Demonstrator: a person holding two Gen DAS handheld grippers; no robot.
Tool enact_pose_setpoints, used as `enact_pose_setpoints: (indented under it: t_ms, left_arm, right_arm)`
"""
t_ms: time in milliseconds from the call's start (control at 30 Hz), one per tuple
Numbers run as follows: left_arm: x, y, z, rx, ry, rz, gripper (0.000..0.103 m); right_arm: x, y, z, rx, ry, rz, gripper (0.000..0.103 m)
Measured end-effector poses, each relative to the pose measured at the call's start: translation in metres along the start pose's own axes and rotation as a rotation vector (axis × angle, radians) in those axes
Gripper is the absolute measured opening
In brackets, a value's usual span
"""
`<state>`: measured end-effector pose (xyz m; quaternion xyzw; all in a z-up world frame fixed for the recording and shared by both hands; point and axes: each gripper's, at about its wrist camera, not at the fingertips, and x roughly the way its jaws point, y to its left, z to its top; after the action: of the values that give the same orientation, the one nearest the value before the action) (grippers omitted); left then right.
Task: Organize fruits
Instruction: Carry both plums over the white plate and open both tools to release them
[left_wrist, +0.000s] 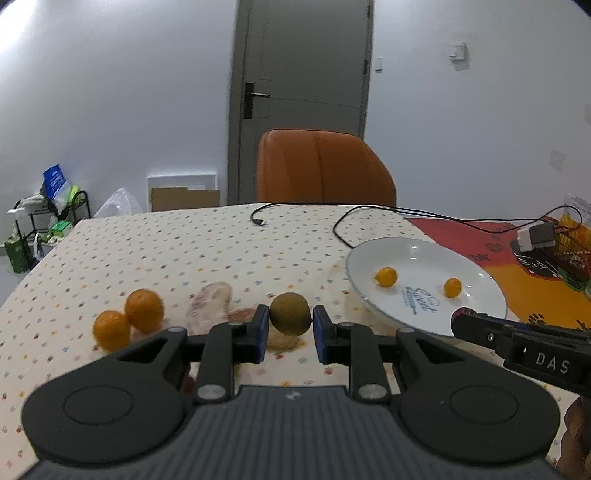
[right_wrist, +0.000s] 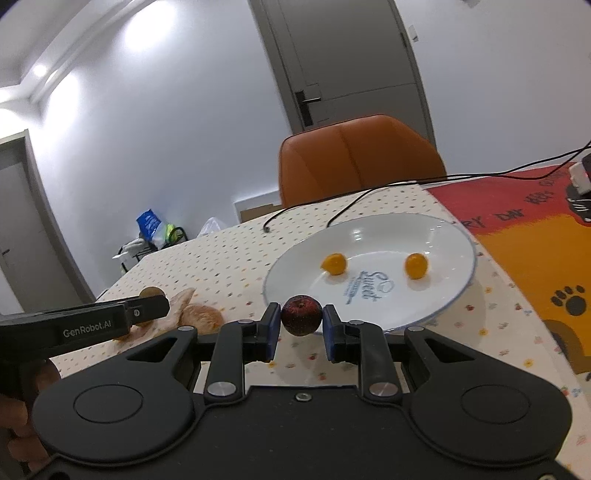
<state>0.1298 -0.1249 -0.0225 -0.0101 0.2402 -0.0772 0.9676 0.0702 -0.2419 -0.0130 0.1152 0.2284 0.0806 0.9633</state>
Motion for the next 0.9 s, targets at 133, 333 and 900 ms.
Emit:
enact_pose_setpoints:
  t_ms: [133,333,900]
  left_arm:
    - [0.006,-0.011,0.004,0.013,-0.001,-0.014,0.024]
    - [0.016,-0.026,0.007,0.033,0.0,-0.032,0.024]
    - [0.043,-0.062,0.017,0.102,0.015,-0.076,0.024]
  right_arm:
    - [0.0,-0.01,0.0,0.012,-0.003,-0.015,0.023]
    - [0.002,-0.025,0.001,0.028,-0.009,-0.037,0.023]
    - [0.001,-0.045,0.0,0.06,-0.034,-0.061,0.04]
